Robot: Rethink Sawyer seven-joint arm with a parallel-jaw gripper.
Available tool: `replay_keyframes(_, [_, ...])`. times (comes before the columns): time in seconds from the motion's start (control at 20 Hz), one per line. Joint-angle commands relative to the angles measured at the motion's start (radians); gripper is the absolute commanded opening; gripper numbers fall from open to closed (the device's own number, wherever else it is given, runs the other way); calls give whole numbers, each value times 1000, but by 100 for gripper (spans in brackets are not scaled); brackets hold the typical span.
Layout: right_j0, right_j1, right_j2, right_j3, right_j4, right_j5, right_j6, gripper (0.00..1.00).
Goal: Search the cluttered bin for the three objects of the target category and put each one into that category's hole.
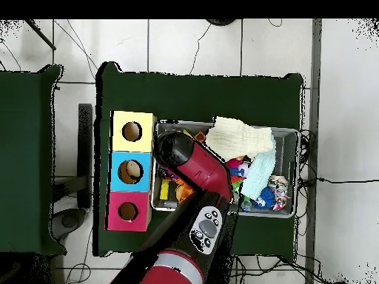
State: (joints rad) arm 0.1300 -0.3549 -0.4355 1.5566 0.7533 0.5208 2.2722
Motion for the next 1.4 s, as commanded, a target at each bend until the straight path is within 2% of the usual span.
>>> replay_keyframes(0.05, [-5,49,53,-5,-9,78,265,100])
replay_keyframes(0.7, [1,35,105,69,26,26,259,100])
replay_keyframes(1.1, [34,-20,86,145,24,44,271,100])
replay_keyframes(1.4, [33,-21,99,169,42,8,268,100])
